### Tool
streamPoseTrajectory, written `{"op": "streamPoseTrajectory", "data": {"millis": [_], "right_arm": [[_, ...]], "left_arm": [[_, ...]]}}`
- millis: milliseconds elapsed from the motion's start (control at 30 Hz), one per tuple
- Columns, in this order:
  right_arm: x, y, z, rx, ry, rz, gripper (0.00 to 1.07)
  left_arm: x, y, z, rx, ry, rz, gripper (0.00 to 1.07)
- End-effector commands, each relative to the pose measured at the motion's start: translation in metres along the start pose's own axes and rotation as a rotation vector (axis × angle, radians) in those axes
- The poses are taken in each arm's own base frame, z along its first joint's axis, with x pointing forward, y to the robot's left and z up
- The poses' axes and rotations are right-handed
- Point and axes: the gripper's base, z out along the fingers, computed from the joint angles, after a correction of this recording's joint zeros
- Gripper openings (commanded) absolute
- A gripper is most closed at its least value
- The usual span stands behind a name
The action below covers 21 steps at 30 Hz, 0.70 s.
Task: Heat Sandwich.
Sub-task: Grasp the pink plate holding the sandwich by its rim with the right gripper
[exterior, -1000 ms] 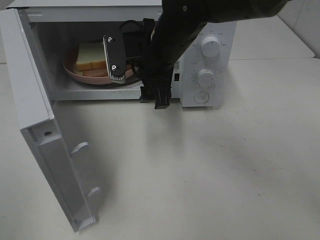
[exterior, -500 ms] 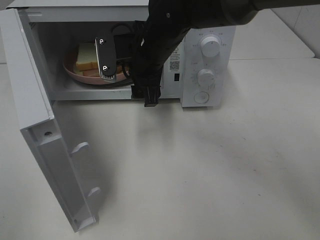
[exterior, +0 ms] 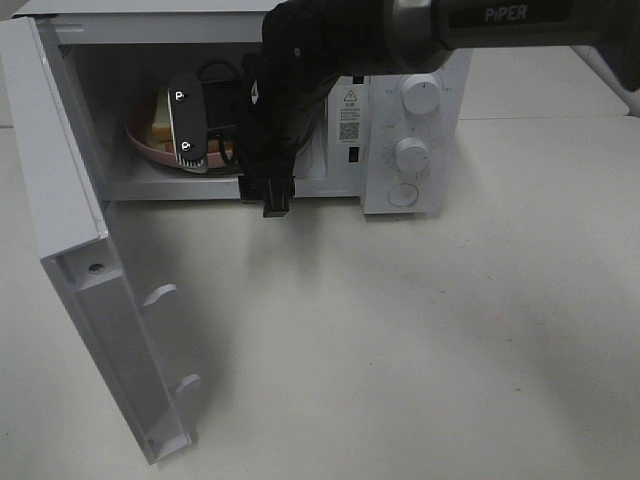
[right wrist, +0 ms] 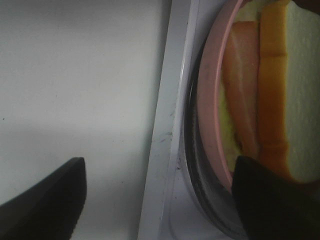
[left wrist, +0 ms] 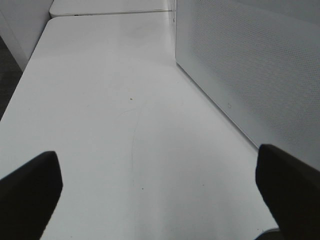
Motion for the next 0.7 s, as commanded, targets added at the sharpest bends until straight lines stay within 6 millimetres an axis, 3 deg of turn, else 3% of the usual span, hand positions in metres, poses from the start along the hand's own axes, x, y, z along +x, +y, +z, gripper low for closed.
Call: {"op": "streamPoseTrajectory", "data": {"millis": [33, 267, 700], "right_arm": [[-0.006, -0.001, 0.006, -0.013, 0.004, 0.007, 0.77], [-0.011, -0.007, 0.016, -0.025, 0.034, 0.045, 0.77], [-0.02, -0.017, 0.014, -0.007, 0.058, 0.046, 0.77]], "left_arm": [[0.001, 0.0, -0.002, -0.004, -0.026, 0.001, 0.98], [0.001, 0.0, -0.002, -0.004, -0.026, 0.001, 0.98], [0.001, 0.0, -0.002, -0.006, -0.026, 0.002, 0.98]]}}
